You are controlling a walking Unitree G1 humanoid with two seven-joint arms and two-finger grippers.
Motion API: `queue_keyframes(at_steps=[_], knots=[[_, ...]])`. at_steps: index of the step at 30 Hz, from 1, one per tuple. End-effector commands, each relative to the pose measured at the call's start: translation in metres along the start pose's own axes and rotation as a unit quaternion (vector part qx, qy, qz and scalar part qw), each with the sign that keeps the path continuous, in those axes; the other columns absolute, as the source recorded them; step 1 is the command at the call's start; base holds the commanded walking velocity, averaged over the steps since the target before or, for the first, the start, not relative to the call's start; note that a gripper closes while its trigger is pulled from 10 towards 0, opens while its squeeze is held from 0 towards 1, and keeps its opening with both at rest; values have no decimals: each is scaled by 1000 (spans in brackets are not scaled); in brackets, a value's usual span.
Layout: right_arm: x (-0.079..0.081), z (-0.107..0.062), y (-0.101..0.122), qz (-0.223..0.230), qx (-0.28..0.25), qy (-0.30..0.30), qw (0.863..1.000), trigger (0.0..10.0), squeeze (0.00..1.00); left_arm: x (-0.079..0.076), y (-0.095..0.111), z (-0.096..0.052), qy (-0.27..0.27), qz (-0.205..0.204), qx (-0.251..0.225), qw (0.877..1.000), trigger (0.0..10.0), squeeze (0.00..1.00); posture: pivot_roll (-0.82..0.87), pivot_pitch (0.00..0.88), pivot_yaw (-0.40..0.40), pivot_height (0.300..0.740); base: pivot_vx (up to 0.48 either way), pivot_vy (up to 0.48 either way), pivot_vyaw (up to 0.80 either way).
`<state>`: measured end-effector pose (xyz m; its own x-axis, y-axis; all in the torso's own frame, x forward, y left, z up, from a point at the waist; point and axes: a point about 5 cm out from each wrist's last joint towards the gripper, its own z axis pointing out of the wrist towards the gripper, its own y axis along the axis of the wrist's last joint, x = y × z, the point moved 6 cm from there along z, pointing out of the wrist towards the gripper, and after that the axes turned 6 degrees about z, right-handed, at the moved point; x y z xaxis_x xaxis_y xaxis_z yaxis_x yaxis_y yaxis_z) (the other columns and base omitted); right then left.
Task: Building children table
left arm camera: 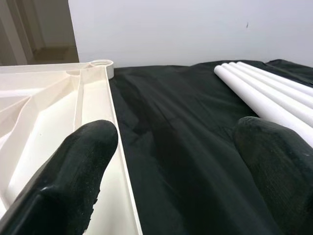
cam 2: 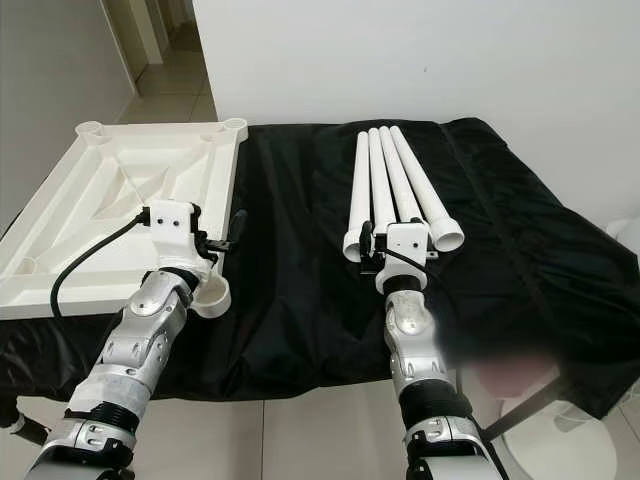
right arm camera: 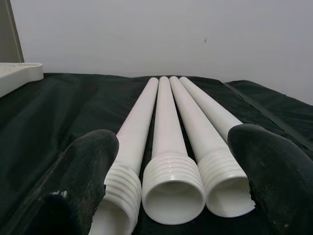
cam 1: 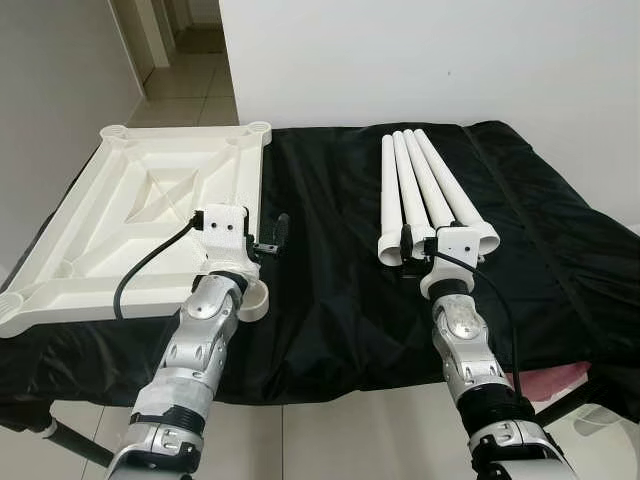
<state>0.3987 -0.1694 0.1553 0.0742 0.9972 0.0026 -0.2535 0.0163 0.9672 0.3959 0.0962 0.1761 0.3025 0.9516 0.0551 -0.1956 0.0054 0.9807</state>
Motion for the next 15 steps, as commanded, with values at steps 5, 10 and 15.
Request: queue_keyframes(at_steps=[5,10,15], knots=[[2,-1,-3,2,4,-2,1000,10000,0,-8,5,3,-36,1,-7,999,10000,0,-30,0,70,740,0,415,0],[0,-1,-4,1,4,-5,1000,10000,0,-12,7,2,-42,10,-17,999,10000,0,-33,0,72,740,0,0,0],[-1,-3,-4,-1,4,-7,1000,10000,0,-17,5,1,-47,18,-13,999,10000,0,-38,0,72,740,0,0,0]])
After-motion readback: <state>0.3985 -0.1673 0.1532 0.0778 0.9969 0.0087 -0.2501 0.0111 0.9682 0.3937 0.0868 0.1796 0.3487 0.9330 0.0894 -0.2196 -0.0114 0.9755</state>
